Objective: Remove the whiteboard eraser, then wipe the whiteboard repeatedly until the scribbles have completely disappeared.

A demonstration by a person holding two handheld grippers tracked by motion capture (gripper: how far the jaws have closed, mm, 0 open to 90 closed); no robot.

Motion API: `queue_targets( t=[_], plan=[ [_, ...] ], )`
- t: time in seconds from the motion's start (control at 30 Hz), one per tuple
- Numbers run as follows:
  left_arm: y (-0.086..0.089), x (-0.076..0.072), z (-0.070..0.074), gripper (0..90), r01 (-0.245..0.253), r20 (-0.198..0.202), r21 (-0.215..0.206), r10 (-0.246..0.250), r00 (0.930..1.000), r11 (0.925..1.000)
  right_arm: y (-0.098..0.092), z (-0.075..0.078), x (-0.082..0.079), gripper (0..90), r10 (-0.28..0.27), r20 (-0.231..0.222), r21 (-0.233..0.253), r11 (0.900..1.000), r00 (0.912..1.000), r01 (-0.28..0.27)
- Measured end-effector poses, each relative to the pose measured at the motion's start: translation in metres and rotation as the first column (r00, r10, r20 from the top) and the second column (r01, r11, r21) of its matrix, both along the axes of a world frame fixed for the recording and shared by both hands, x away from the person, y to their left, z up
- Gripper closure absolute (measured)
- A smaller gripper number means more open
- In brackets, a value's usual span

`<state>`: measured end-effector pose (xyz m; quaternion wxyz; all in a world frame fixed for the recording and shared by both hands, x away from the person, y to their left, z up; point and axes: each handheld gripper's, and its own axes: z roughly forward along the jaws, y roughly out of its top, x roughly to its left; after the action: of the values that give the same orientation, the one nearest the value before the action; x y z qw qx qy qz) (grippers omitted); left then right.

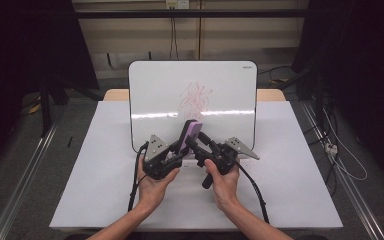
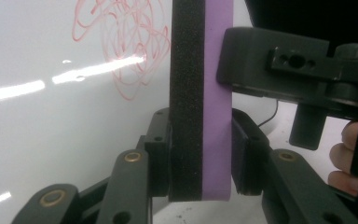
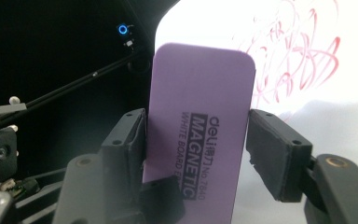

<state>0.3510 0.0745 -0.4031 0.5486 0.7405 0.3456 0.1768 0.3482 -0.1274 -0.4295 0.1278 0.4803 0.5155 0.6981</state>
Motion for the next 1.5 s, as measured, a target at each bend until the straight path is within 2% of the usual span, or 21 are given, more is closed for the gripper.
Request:
queue_targets(
  t=[0.1, 0.17, 0.33, 0.5, 0.6, 0.73, 0.77, 0.83, 1.0, 1.13, 1.17, 1.27, 1.3, 1.37, 1.43, 1.5],
  plan=[
    [-0.001, 0.0, -0.001, 64.4, -0.001, -0.002, -0.008, 0.001, 1.0, 1.0, 0.001, -0.003, 0.0, 39.4, 0.018, -0.02, 0.02, 1.0, 0.9996, -0.017],
    [-0.003, -0.001, -0.002, 64.4, -0.004, 0.006, -0.001, 0.004, 1.0, 1.0, 0.002, -0.004, -0.001, 39.3, 0.003, -0.019, 0.001, 1.0, 0.9998, -0.003],
    [-0.002, 0.0, -0.002, 64.2, 0.009, 0.009, -0.004, -0.009, 0.9999, 1.0, 0.001, -0.003, -0.002, 40.0, 0.002, -0.021, -0.005, 1.0, 0.9998, -0.002],
    [-0.001, 0.001, -0.005, 62.2, 0.02, -0.014, -0.01, -0.02, 0.9997, 0.9997, 0.002, -0.003, -0.003, 41.2, 0.014, -0.006, -0.031, 0.999, 0.9999, -0.014],
    [-0.003, 0.0, -0.009, 48.7, 0.023, -0.025, 0.0, -0.023, 0.9994, 0.9997, 0.001, -0.002, -0.002, 41.3, 0.005, 0.001, -0.04, 0.999, 1.0, -0.005],
    [-0.003, -0.001, -0.013, 37.4, 0.029, -0.04, 0.023, -0.028, 0.9988, 0.9993, -0.006, 0.0, 0.001, 41.3, -0.01, 0.007, -0.059, 0.998, 0.9999, 0.011],
    [-0.001, 0.0, -0.013, 32.9, 0.028, -0.033, 0.033, -0.027, 0.9991, 0.9991, -0.008, 0.001, 0.002, 41.3, -0.015, 0.011, -0.064, 0.998, 0.9998, 0.015],
    [0.003, 0.001, -0.012, 24.7, 0.012, -0.041, 0.041, -0.011, 0.9991, 0.9991, -0.012, 0.002, 0.003, 41.3, -0.024, 0.02, -0.081, 0.996, 0.9995, 0.025],
    [0.014, 0.005, -0.012, 13.5, 0.011, -0.068, 0.076, -0.006, 0.9977, 0.997, -0.019, 0.004, 0.002, 41.3, -0.033, 0.038, -0.144, 0.989, 0.9988, 0.038],
    [0.024, 0.005, -0.01, 7.3, 0.009, -0.082, 0.114, 0.001, 0.9966, 0.9935, -0.022, 0.004, 0.002, 41.3, -0.026, 0.063, -0.224, 0.974, 0.9977, 0.039],
    [0.029, 0.004, -0.009, 5.7, 0.017, -0.077, 0.131, -0.007, 0.997, 0.9912, -0.022, 0.004, 0.002, 41.4, -0.025, 0.068, -0.242, 0.969, 0.9974, 0.041],
    [0.042, 0.002, -0.006, 5.3, 0.01, -0.055, 0.145, -0.002, 0.9985, 0.9894, -0.026, 0.006, 0.002, 41.4, -0.028, 0.093, -0.316, 0.947, 0.9953, 0.056],
    [0.047, 0.001, -0.005, 5.3, 0.003, -0.047, 0.148, 0.004, 0.9989, 0.989, -0.028, 0.007, 0.002, 41.4, -0.033, 0.09, -0.325, 0.944, 0.9954, 0.061],
    [0.056, -0.002, -0.004, 5.3, -0.005, -0.036, 0.155, 0.011, 0.9993, 0.9879, -0.032, 0.009, 0.003, 41.4, -0.049, 0.096, -0.366, 0.927, 0.9942, 0.081],
    [0.066, -0.006, -0.004, 5.2, -0.015, -0.041, 0.158, 0.022, 0.9989, 0.9872, -0.037, 0.011, 0.005, 41.4, -0.062, 0.111, -0.409, 0.907, 0.9919, 0.102],
    [0.075, -0.009, -0.005, 5.3, -0.027, -0.049, 0.163, 0.036, 0.9982, 0.9862, -0.042, 0.014, 0.009, 41.4, -0.07, 0.109, -0.439, 0.892, 0.9916, 0.111]
  ],
)
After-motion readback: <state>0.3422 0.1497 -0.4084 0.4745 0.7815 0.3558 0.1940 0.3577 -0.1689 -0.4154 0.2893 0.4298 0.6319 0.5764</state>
